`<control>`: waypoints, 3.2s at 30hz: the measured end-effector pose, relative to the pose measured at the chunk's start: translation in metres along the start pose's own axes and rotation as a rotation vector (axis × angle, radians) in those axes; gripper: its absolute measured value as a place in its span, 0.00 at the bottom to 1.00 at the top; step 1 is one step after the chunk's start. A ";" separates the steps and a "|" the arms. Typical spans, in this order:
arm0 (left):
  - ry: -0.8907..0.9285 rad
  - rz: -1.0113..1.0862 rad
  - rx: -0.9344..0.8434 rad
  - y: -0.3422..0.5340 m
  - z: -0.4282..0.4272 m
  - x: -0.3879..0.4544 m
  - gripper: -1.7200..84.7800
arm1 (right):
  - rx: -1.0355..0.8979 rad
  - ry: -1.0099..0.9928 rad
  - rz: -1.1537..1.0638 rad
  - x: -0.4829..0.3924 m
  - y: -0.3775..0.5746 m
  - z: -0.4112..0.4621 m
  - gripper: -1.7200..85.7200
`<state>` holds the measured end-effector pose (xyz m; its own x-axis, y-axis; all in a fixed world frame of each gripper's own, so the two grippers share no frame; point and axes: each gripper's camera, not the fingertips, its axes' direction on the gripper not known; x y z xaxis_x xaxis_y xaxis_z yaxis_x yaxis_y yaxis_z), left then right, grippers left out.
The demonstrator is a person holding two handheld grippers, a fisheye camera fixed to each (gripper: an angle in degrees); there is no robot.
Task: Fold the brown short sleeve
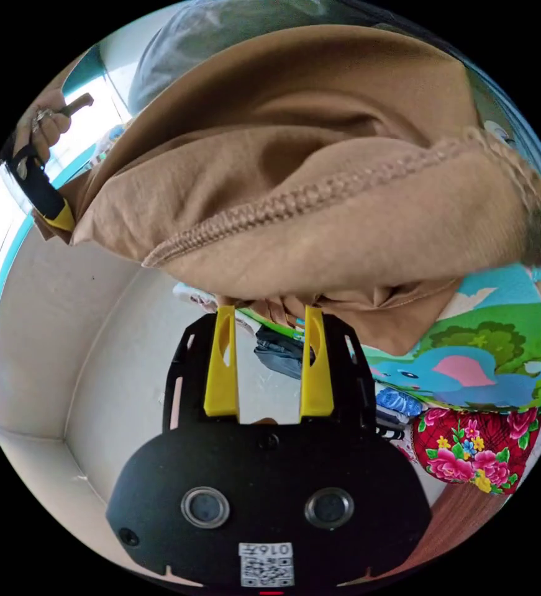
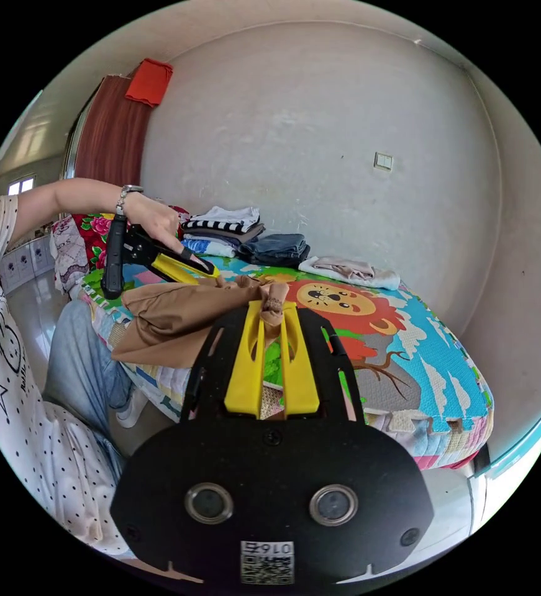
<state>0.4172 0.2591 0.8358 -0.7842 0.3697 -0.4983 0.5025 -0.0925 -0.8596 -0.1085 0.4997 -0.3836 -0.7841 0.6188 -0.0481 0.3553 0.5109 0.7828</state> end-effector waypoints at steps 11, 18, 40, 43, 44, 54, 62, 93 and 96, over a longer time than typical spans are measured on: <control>0.063 -0.040 0.036 0.000 0.049 -0.012 0.09 | 0.030 -0.070 0.027 0.046 0.047 -0.004 0.06; -0.117 -0.132 0.024 0.047 0.063 0.033 0.02 | 0.057 -0.090 0.023 0.068 0.069 0.000 0.06; 0.871 -0.943 0.252 0.278 0.288 0.149 0.02 | 0.125 -0.176 0.052 0.132 0.115 -0.001 0.06; 0.925 -0.981 0.275 0.314 0.310 0.170 0.01 | 0.121 -0.169 0.044 0.136 0.117 0.001 0.06; 0.924 -1.004 0.280 0.324 0.313 0.174 0.01 | 0.120 -0.167 0.040 0.139 0.116 0.002 0.06; 0.847 -1.426 0.317 0.472 0.344 0.250 0.06 | 0.166 -0.159 -0.090 0.141 0.066 0.025 0.06; 1.217 -1.244 0.581 0.377 0.412 0.264 0.17 | 0.183 -0.184 -0.053 0.143 0.069 0.021 0.06; 0.788 -2.436 0.253 0.663 0.187 0.704 0.02 | 0.158 -0.069 -0.048 0.242 -0.127 0.141 0.05; 1.119 -2.445 0.266 0.597 0.231 0.769 0.02 | -0.051 -0.164 -0.090 0.245 -0.101 0.175 0.06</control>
<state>0.0299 0.2749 -0.0872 0.6665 0.0207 0.7453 -0.4091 0.8459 0.3423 -0.2473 0.7038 -0.5826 -0.7166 0.6631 -0.2163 0.2583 0.5403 0.8008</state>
